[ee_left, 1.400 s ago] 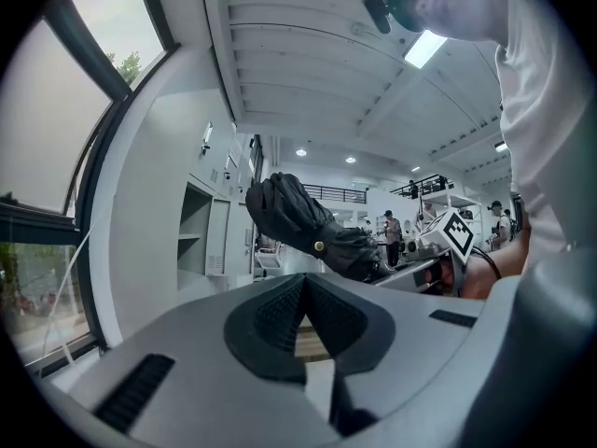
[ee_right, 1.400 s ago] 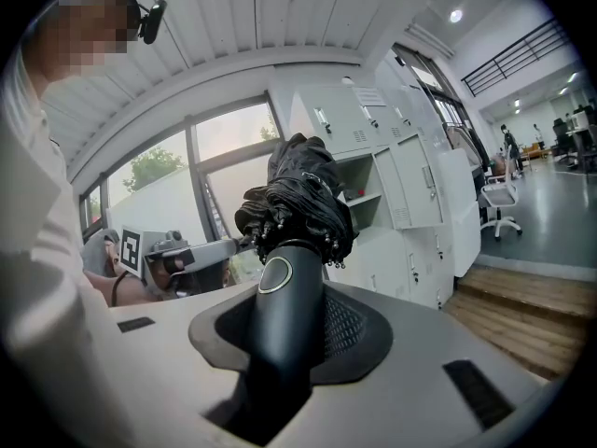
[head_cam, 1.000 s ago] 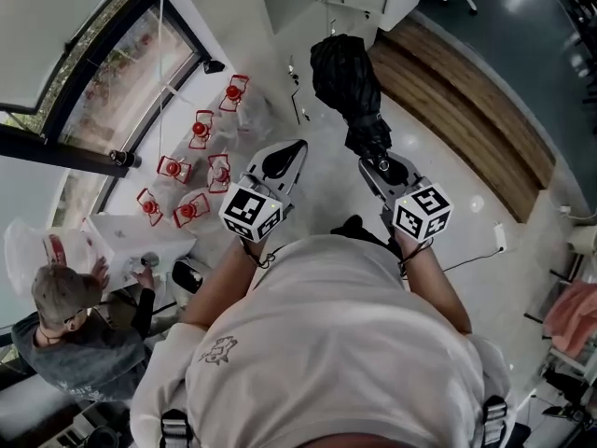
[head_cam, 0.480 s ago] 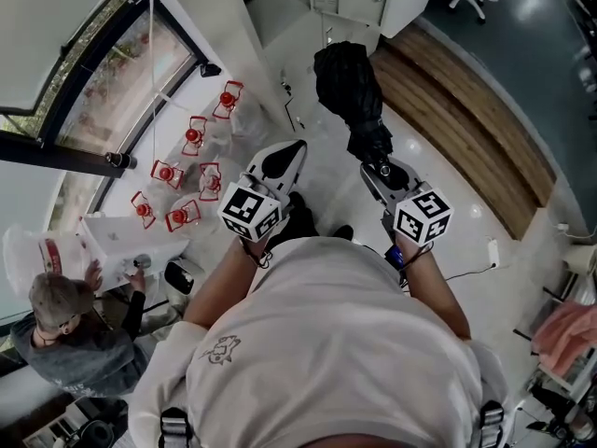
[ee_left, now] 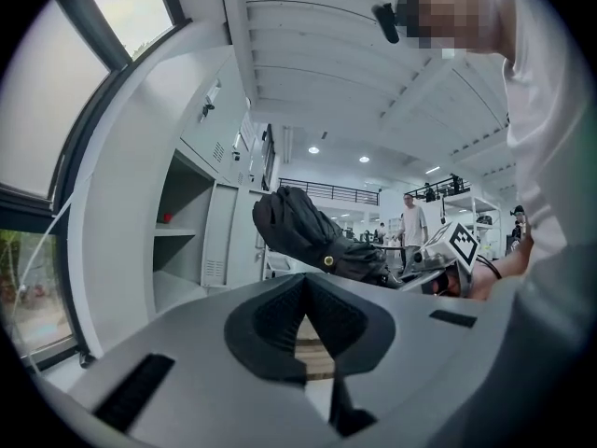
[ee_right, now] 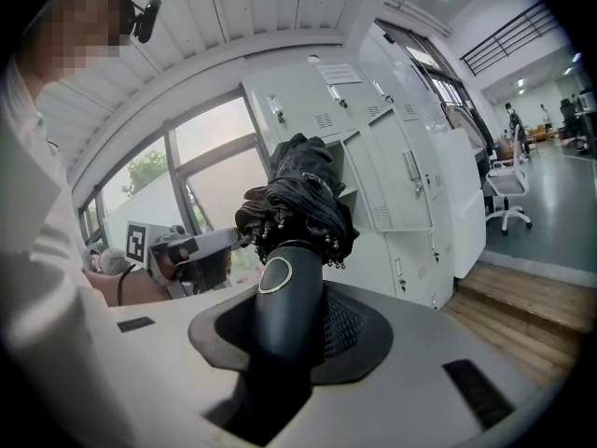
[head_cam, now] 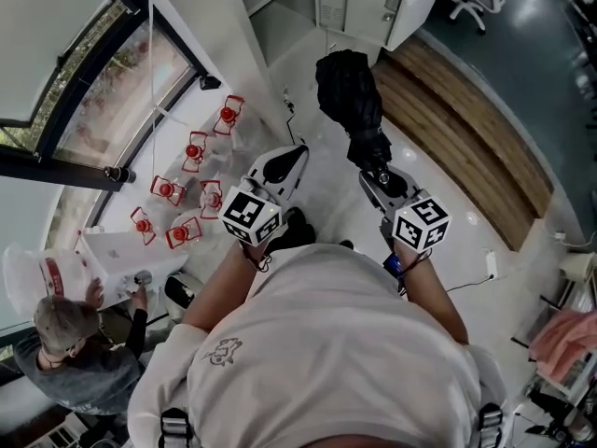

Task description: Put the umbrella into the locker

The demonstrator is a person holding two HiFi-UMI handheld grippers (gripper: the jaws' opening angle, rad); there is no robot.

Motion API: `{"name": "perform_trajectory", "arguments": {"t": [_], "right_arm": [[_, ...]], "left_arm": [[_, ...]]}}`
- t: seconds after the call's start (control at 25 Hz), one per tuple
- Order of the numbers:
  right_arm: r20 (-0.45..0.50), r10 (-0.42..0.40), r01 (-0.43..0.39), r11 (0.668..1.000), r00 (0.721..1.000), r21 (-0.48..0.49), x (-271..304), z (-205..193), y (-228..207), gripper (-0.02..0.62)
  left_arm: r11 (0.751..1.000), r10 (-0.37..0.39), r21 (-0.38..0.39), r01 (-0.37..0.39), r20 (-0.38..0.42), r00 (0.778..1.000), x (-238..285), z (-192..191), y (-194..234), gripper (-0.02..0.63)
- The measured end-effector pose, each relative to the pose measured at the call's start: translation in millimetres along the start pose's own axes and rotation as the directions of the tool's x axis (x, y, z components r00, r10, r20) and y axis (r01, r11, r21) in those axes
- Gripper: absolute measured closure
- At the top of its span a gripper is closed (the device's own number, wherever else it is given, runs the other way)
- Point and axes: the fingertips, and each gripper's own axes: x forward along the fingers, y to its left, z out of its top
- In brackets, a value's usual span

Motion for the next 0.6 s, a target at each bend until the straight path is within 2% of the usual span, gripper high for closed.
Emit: {"name": "perform_trajectory", "arguments": {"t": [0.2,0.44,0.6], "right_arm": [[-0.025,-0.016,0.016,1.0,1.0,-0.006,71.0,44.9,-3.8,0.457],[-0.011,-0.04,0.04,0.999,0.999,0.0,129.1,68.6,-1.8,0.457],[-0.009,-0.047,0.047,0.999,0.999,0.009,155.6,79.5,-0.9,0.457]], "left_arm": [[1.0,-0.016,-0.02,0.016,0.011,1.0,10.0,22.5,79.1,0.595],[0.999,-0.047,-0.005,0.047,0.023,0.999,9.1,36.4,143.9,0.595],[0.998,-0.06,0.01,0.06,0.032,0.998,5.9,44.2,169.8,0.595]]}}
